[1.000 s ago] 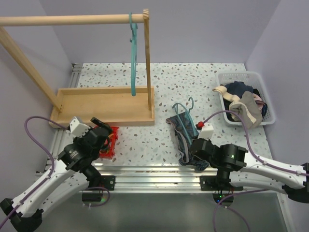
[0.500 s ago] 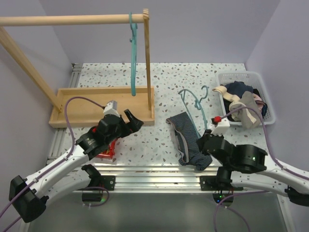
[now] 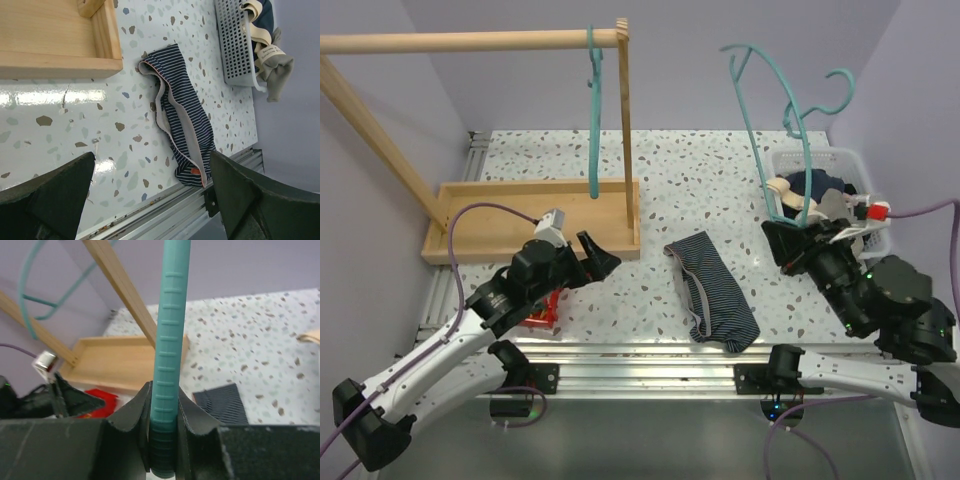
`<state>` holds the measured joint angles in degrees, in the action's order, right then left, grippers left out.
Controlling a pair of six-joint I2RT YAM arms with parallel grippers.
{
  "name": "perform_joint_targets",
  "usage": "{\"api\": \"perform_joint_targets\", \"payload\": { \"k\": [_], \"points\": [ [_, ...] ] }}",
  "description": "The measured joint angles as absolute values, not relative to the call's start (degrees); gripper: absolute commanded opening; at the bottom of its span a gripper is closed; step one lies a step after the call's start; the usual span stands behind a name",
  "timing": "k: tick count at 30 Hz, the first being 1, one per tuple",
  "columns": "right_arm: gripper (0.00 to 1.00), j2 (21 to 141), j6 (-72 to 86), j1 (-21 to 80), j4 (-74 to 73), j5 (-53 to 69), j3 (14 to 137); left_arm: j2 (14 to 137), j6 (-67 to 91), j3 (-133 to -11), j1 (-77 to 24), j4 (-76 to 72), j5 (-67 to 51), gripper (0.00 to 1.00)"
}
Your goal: Remove the underwear clipped to the hanger
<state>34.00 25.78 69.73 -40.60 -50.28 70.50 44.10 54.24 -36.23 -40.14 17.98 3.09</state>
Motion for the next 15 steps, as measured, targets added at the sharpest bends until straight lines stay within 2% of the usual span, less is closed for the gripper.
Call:
{"api": "perform_joint_targets", "payload": {
  "k": [7, 15],
  "points": [
    [0.0, 39.33, 18.92, 69.69, -28.42, -35.48, 81.34, 38.52, 54.3, -36.23, -40.14, 22.24, 3.84, 1.0],
    [0.0, 52.99, 18.81, 69.69, -27.92, -11.94, 90.19, 33.8, 54.72, -37.19, -40.14, 29.17, 6.2, 1.0]
  ]
}}
